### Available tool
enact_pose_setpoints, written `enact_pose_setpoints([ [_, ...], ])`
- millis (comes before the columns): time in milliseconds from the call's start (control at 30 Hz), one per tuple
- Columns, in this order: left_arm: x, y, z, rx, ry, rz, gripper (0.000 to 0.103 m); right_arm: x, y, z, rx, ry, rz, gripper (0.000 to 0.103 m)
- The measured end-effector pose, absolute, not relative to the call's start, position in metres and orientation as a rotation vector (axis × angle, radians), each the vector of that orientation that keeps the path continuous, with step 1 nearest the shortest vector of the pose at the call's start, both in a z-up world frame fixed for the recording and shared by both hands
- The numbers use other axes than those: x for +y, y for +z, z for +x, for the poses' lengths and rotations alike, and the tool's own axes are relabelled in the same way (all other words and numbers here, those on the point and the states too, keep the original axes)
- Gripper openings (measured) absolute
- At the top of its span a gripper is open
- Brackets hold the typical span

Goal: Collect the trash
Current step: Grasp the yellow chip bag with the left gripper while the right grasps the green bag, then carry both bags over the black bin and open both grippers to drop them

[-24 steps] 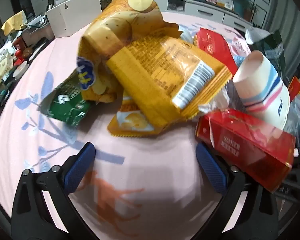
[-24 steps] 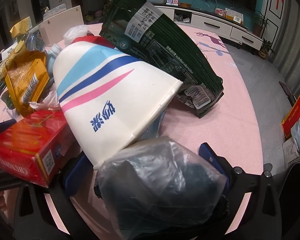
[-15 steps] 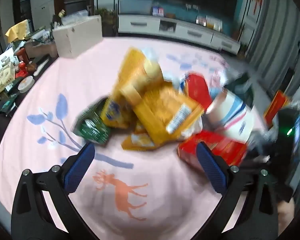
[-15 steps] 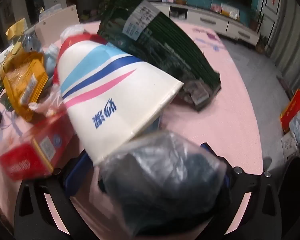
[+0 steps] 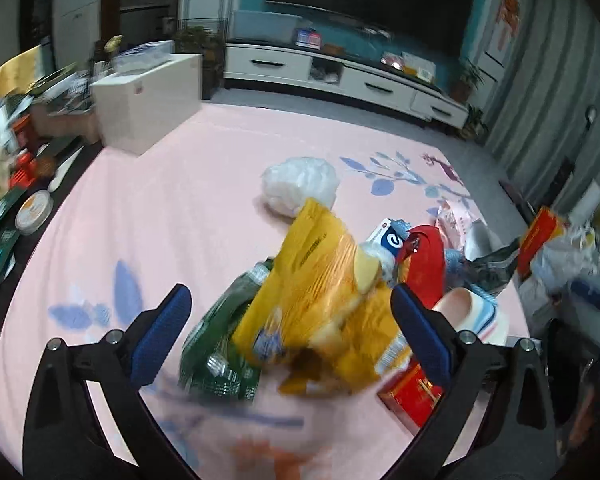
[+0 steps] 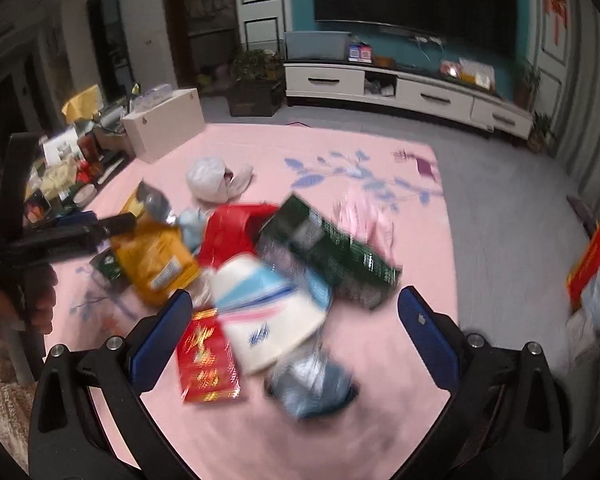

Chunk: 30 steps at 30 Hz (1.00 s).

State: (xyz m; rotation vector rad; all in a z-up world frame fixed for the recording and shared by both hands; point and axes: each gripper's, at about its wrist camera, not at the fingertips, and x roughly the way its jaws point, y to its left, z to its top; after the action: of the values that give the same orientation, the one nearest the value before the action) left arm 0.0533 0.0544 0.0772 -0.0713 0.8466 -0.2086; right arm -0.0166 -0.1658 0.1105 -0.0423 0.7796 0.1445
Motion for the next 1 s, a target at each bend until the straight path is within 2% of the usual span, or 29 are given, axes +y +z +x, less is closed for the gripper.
enact_pose_setpoints([
  [100,0.057,0.06,0.072,0.914,-0.235,-0.123,0.094,-0.155,0.103,0.022,0.821,0.149,-0.107,0.1],
  [200,0.057,0.052,0.076,0.925,-0.274,-0.148,0.084,-0.152,0.09,0.056,0.882,0.167,-0.13,0.1],
  [267,0.057,0.051,0.076,0.917,-0.262,-0.135,0.061,-0.148,0.081,0.073,0.906,0.156,-0.155,0.098],
  [333,0.064,0.045,0.078,0.939,-0.266,-0.183,0.048,-0.146,0.071,0.086,0.937,0.155,-0.17,0.09],
  [367,0.066,0.044,0.079,0.941,-0.273,-0.205,0.042,-0.146,0.068,0.09,0.947,0.157,-0.172,0.082],
  [400,0.067,0.045,0.078,0.938,-0.283,-0.222,0.038,-0.145,0.065,0.093,0.957,0.157,-0.174,0.073],
  [433,0.067,0.046,0.075,0.93,-0.287,-0.232,0.035,-0.145,0.062,0.094,0.962,0.156,-0.174,0.07],
  [467,0.07,0.049,0.073,0.919,-0.288,-0.249,0.033,-0.145,0.061,0.094,0.959,0.146,-0.177,0.065],
  [500,0.072,0.052,0.071,0.913,-0.288,-0.263,0.032,-0.146,0.062,0.091,0.948,0.145,-0.176,0.051],
  [567,0.077,0.061,0.064,0.883,-0.29,-0.296,0.031,-0.149,0.065,0.087,0.935,0.159,-0.15,0.034],
  [700,0.092,0.084,0.045,0.798,-0.331,-0.397,0.031,-0.16,0.079,0.072,0.887,0.178,-0.066,0.03],
  [1000,0.078,0.129,0.006,0.679,-0.453,-0.476,0.031,-0.192,0.139,-0.005,0.676,0.16,0.103,0.03],
])
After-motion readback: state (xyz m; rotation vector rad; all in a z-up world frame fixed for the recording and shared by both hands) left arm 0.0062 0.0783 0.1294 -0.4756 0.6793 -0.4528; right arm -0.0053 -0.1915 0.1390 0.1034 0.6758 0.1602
